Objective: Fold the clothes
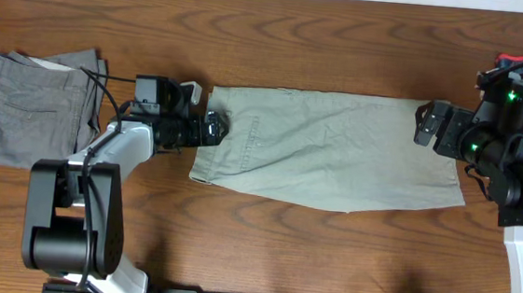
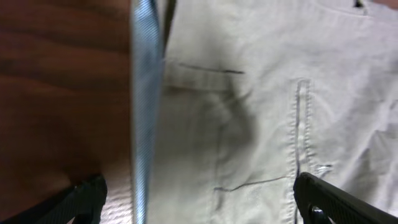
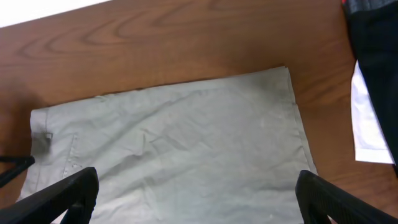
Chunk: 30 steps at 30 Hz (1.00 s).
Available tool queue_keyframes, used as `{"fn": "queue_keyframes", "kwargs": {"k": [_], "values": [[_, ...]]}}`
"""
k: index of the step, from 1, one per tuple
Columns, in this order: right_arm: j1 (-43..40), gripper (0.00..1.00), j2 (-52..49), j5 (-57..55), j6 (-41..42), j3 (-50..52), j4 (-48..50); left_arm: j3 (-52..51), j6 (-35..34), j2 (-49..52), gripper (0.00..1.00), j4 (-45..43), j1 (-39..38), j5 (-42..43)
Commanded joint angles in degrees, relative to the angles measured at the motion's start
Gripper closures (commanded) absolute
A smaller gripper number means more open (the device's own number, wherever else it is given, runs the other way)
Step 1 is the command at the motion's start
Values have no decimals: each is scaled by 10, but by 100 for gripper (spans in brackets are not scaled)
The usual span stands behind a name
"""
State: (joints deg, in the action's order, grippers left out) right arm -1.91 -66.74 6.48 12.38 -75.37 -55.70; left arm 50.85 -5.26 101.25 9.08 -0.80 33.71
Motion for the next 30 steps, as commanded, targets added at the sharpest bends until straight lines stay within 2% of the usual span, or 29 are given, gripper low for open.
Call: {"fn": "queue_keyframes", "kwargs": {"k": [1,8,13,18,22,24,26,28,29,30], "values": [[-5,1,5,-7,-7,-7,-5,-2,5,34,2,8,1,40],[-5,1,5,-6,-6,-7,-6,-2,5,44,2,13,1,62],[-5,1,5,-6,-6,-7,-7,-2,5,44,2,26,1,111],[-5,1,5,-4,-6,-7,-7,-2,5,44,0,39,1,111],[-5,1,5,-4,-6,-7,-7,-2,5,44,19,39,1,111],[-5,1,5,-4,-6,-7,-7,-2,5,44,38,38,1,111],[-5,1,5,-4,-6,-7,-7,-2,5,43,62,37,1,111],[-5,1,5,-4,-6,-7,-8,-1,5,42,80,37,2,110],[-5,1,5,-4,-6,-7,-8,-1,5,42,81,37,2,110],[-5,1,5,-4,-6,-7,-9,0,5,42,87,37,2,110]]}}
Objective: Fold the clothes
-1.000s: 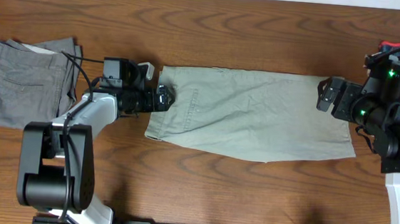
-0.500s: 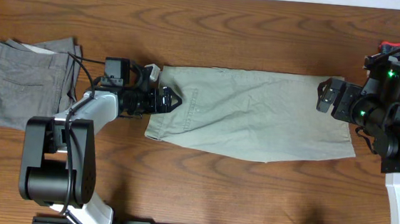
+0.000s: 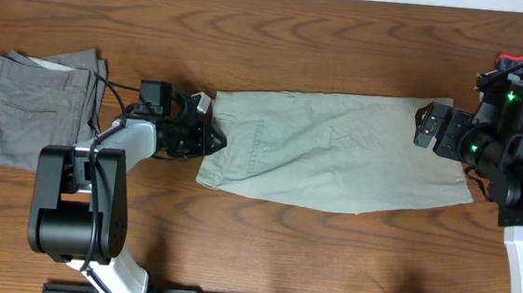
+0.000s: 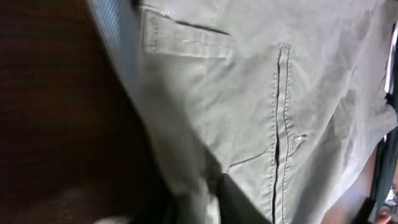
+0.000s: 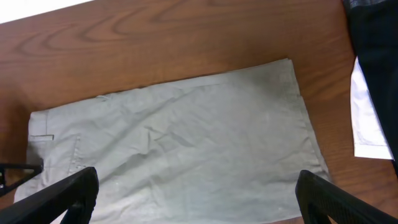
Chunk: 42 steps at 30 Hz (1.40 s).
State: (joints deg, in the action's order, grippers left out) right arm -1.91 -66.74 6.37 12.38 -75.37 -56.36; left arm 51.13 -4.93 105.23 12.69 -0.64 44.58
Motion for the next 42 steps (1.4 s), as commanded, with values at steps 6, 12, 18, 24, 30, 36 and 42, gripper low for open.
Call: {"fn": "queue_keyframes", "kwargs": {"k": [6,12,18,24,30,36,42], "values": [[-5,1,5,-3,-6,-7,-5,22,2,-7,94,34,20,-7],[-5,1,5,-3,-6,-7,-9,84,33,-10,94,155,73,-80],[-5,1,4,-3,-4,-7,-9,162,81,-10,94,274,115,-93],[-5,1,-1,-6,-2,-7,-9,250,81,-11,94,367,117,-174],[-5,1,-41,-21,-2,-7,-9,365,66,-12,94,448,116,-231],[-5,1,-101,-21,-2,-7,1,462,66,-12,94,525,88,-230],[-5,1,-170,-21,4,-7,27,489,57,-13,94,548,9,-231]]}}
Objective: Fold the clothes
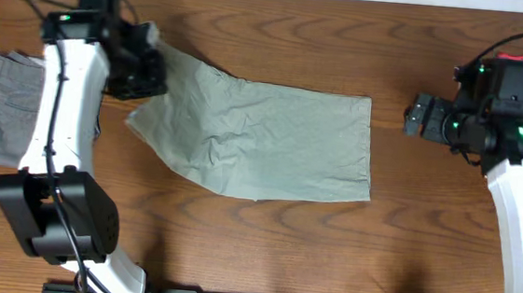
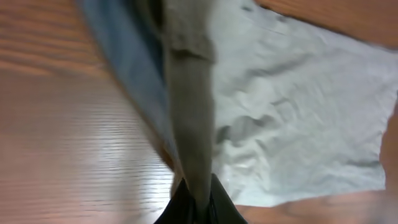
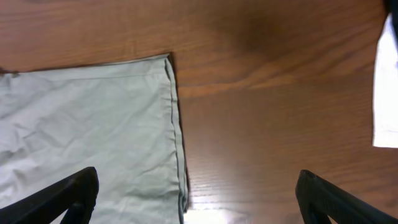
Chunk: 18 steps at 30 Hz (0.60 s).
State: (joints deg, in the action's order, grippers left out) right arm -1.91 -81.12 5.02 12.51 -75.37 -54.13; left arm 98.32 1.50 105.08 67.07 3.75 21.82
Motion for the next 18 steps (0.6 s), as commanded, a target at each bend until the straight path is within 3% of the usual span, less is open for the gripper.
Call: {"fn": "queue_keyframes", "kwargs": {"k": [1,18], "values": [[-5,1,-37,-7,3,-7,6,20,-12,-11,94,4,-48,-3],[-5,1,-180,-7,14,-7,19,40,-50,-37,94,-2,-238,-5]]}}
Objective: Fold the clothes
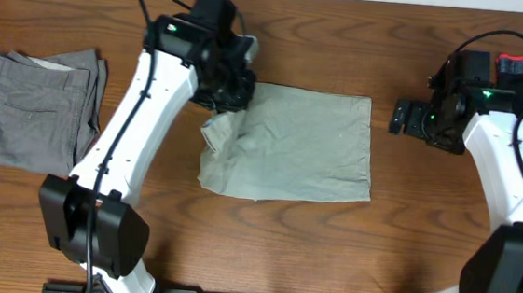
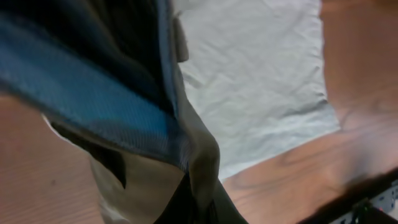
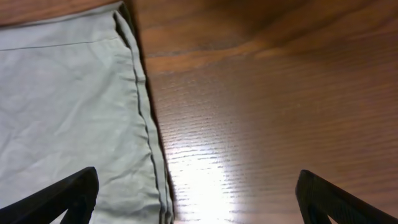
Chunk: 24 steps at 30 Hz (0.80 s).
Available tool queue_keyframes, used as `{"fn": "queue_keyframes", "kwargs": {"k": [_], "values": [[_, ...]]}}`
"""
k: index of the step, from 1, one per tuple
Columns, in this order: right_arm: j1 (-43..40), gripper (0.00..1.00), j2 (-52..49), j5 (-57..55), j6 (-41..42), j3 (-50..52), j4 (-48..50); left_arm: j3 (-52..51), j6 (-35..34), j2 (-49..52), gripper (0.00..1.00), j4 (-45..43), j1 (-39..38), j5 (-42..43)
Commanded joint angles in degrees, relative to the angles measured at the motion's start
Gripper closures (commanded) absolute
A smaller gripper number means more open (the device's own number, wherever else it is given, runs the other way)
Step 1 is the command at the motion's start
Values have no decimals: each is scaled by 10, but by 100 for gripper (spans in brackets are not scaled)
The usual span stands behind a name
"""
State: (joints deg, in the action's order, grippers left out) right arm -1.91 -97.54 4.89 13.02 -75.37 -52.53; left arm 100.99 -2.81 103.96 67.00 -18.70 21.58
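Note:
Pale khaki shorts [image 1: 303,150] lie mid-table, their left end lifted and doubled back to the right. My left gripper [image 1: 232,90] hangs over that end, shut on the waistband. In the left wrist view my left gripper [image 2: 200,205] pinches a hanging fold of the cloth, with the flat part of the shorts [image 2: 255,74] below. My right gripper [image 1: 402,117] stands open just right of the hem, touching nothing. The right wrist view shows the hem edge of the shorts [image 3: 74,112] at left and bare wood between the open fingers of my right gripper [image 3: 196,205].
A pile of folded grey trousers [image 1: 31,110] lies at the table's left edge. Dark clothing with red trim sits at the far right, behind the right arm. The table's wood [image 1: 345,41] shows behind and in front of the shorts.
My left gripper, still shut on the waistband, has moved from the far left to above the shorts' left part, doubling the cloth over. The right gripper has stayed open near the hem.
The shorts lay flat and stretched out, my left gripper open at the waistband and the right near the hem. Then the left was shut on the waistband. Later the shorts lay further left with the waistband raised; now it hangs over the shorts.

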Motion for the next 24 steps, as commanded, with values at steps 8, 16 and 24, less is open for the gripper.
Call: {"fn": "queue_keyframes", "kwargs": {"k": [8,16,24], "values": [[-5,1,-67,-5,20,-7,14,13,-19,-43,94,-24,-60,-2],[-5,1,-74,-4,22,-7,26,12,-55,-12,94,-57,-90,-2],[-5,4,-75,-4,24,-7,25,13,-59,-6,94,-79,-92,-4]]}}
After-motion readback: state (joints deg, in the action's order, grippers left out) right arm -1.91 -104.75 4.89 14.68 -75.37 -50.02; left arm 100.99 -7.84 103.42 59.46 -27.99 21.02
